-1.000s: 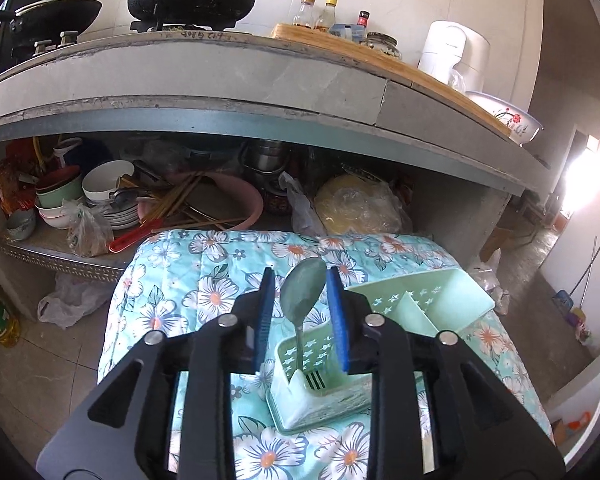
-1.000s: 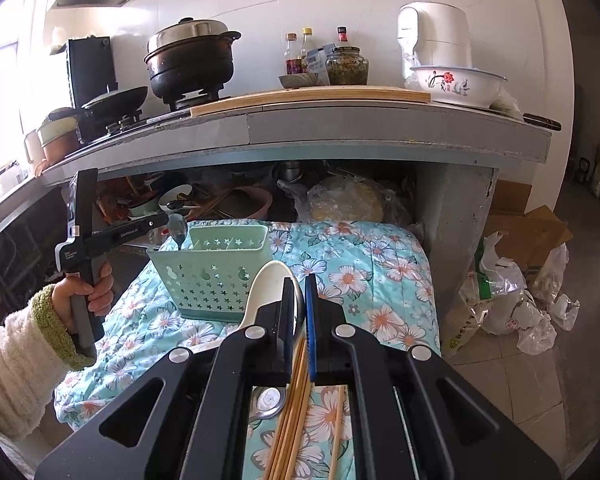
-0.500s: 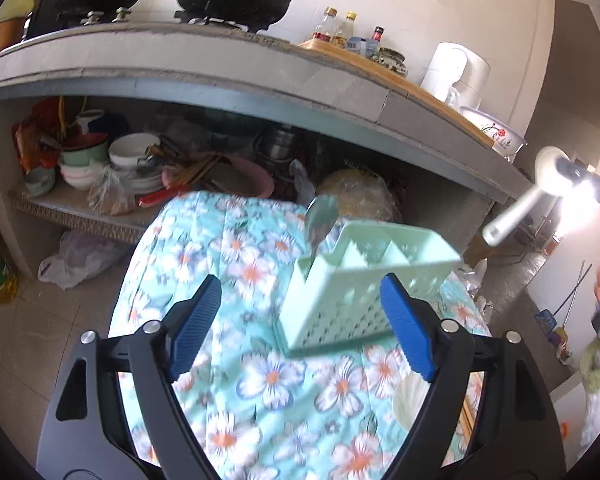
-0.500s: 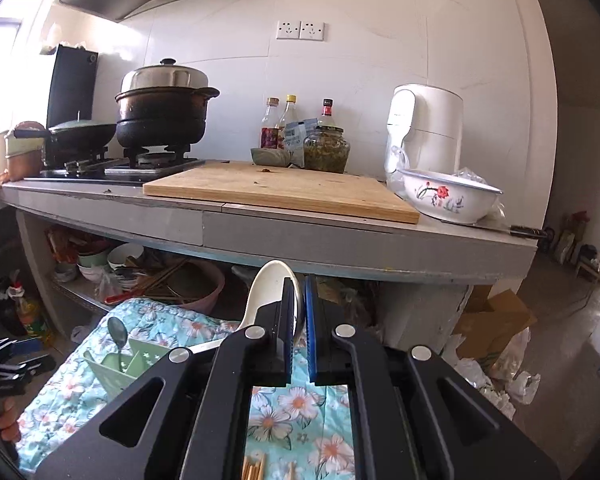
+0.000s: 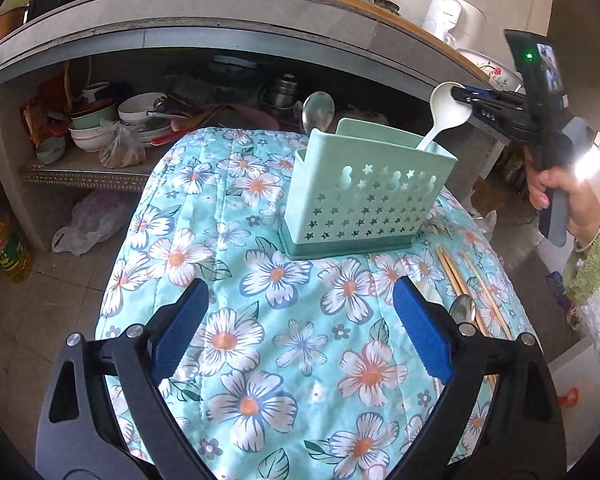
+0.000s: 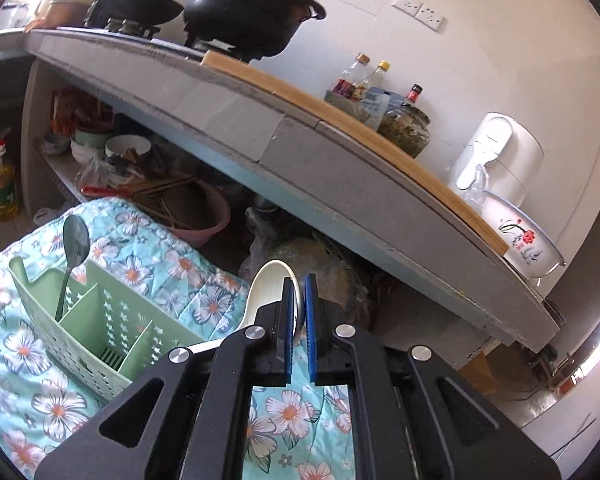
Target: Organize utensils
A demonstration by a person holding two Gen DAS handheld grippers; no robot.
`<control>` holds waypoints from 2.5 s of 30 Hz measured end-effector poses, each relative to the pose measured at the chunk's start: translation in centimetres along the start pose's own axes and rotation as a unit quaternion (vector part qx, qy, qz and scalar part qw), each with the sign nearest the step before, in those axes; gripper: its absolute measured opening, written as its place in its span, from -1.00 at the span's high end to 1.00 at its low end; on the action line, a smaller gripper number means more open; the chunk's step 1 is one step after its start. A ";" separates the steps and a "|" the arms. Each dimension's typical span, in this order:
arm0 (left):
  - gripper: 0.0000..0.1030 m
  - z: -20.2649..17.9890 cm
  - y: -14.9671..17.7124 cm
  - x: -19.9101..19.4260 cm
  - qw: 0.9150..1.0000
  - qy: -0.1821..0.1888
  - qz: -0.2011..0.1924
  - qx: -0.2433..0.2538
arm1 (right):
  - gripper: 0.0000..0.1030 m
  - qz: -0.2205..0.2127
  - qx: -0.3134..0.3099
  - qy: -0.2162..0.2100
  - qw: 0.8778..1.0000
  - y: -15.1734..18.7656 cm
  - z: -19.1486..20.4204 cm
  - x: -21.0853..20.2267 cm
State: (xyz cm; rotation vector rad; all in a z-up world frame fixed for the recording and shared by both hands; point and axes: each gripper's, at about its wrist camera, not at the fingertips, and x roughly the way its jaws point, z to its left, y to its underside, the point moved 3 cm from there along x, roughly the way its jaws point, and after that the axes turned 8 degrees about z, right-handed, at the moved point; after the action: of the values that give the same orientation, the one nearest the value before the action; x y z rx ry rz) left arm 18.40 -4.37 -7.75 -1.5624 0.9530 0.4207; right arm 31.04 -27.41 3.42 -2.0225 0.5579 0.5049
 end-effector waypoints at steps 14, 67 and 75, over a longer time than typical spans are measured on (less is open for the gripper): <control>-0.80 -1.5 1.0 1.3 0.999 0.014 0.029 0.020 | 0.15 0.050 0.065 -0.139 0.987 2.7 0.2 -0.6; 0.08 -12.0 -1.7 16.5 0.945 0.194 0.231 0.130 | 0.10 0.174 0.384 -0.343 0.840 27.2 -0.2 -6.2; 0.52 -12.4 -0.6 17.3 0.940 0.169 0.245 0.165 | 0.10 0.175 0.391 -0.338 0.838 27.8 -0.6 -6.0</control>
State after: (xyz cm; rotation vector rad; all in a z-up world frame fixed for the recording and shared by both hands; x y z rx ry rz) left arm 26.27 -21.92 -16.97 -1.0977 1.6067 0.3169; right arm 10.36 -39.37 -11.99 -0.8678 0.5594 0.9699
